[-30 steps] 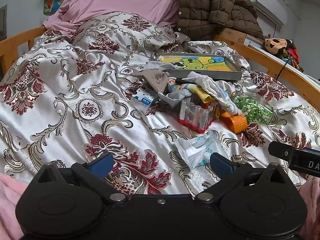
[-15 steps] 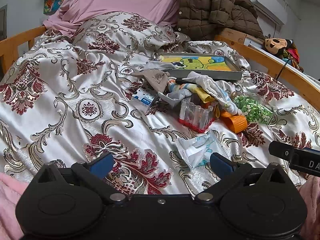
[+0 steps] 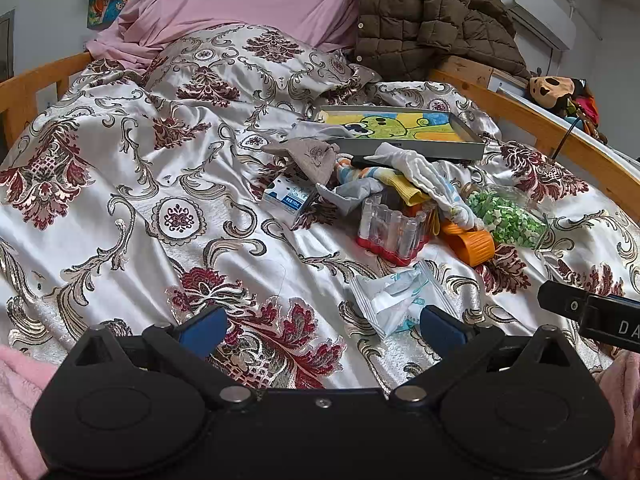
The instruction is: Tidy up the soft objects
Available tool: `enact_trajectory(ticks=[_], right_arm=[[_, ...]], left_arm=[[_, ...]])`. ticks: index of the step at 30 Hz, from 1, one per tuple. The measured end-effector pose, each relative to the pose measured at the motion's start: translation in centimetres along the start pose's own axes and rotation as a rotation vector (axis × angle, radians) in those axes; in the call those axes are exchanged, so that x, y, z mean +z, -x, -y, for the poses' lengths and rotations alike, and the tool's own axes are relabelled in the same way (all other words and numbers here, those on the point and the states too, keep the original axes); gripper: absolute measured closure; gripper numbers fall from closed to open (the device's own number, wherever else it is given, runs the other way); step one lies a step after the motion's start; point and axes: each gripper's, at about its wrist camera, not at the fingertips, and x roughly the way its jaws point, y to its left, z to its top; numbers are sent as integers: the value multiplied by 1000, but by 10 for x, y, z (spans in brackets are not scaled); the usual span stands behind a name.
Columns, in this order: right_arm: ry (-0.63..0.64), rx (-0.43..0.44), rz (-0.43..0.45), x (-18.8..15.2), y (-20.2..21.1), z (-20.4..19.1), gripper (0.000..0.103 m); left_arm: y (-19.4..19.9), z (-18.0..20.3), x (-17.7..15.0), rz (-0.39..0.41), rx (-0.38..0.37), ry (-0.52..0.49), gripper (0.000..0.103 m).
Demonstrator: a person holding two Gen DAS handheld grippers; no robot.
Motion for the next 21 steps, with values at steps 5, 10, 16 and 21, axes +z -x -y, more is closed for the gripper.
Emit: enact_trajectory(ticks=[5,10,16,21], right_arm=[[-1,0,0,0,0,0,1],[-1,1,1,0,0,0,1],[-2,1,2,-1,1,0,1],[-4,2,2,0,0,1,1]], left_arm=[[0,0,0,0,0,-1,1],[0,0,0,0,1,0,1],[0,0,0,0,1,-1,1],[0,1,0,-2,2,-3,1]])
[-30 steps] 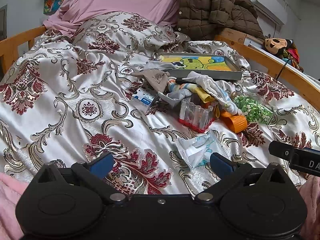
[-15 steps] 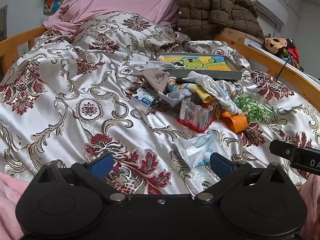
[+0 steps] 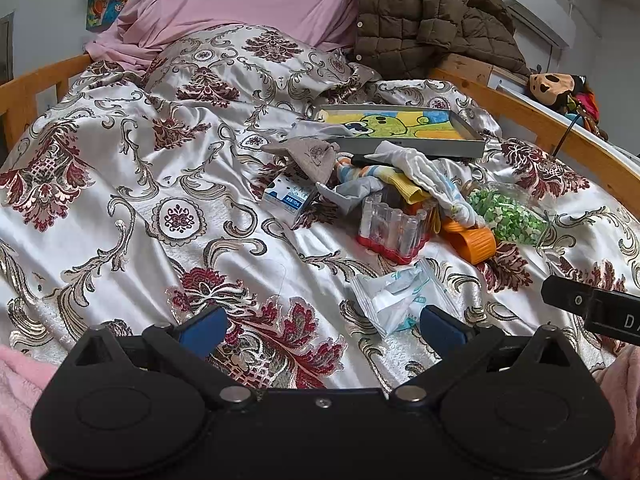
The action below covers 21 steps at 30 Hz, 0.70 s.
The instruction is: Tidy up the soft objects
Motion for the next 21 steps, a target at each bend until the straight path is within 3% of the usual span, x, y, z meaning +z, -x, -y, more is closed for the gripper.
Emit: enact_trajectory(ticks=[15,21], right_arm=[[-13,25,27,4,2,-2,1],[-56,83,13,18,-16,8,1]], left_arm=[[-6,0,-4,-24,1,-24,1],[-23,8,12,-40,-28,-129,1]])
